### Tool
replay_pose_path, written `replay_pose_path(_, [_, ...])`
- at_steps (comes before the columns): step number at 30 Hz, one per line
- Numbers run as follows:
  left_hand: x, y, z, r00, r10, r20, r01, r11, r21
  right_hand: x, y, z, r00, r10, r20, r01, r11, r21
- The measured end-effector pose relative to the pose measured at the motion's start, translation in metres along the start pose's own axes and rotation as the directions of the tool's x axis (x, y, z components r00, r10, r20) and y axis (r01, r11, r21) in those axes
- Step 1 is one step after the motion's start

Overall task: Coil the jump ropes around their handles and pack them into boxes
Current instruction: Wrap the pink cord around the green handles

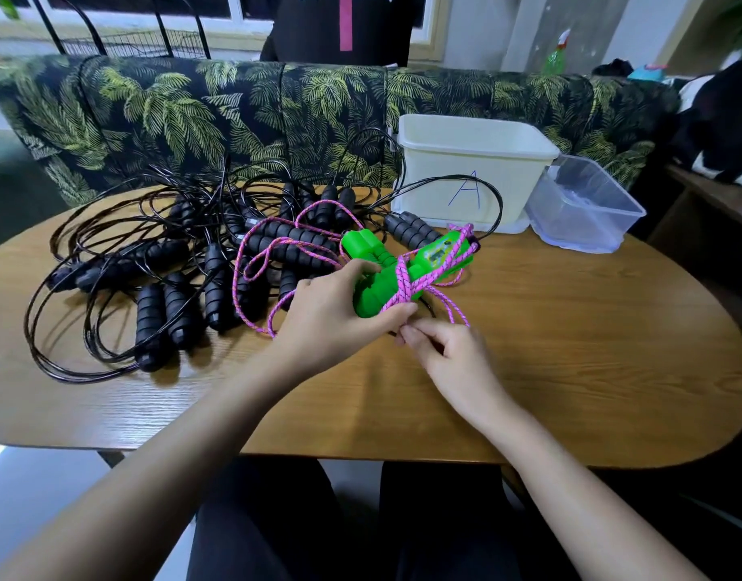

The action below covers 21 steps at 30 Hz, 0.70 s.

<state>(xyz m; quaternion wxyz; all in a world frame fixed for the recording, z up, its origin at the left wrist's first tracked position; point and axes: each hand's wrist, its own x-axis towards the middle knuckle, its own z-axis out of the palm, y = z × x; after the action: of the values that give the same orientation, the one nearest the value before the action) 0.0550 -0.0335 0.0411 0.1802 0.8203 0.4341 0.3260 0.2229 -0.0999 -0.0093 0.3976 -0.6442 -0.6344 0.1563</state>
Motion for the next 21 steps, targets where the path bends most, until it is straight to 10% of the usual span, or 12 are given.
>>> replay_pose_path(8, [-0.003,-0.011,0.010,0.956,0.118,0.267,-0.089,0.989,-0.120,-0.007,0.010,-0.009,0.976,-0.217,0.008,0.209,0.928,-0.308])
replay_pose_path(21, [0.014,-0.031,-0.006,0.978,0.196,0.074,-0.197,0.980,0.005,0.034,0.095,-0.079,0.730,-0.661,0.174,0.632,0.555,-0.540])
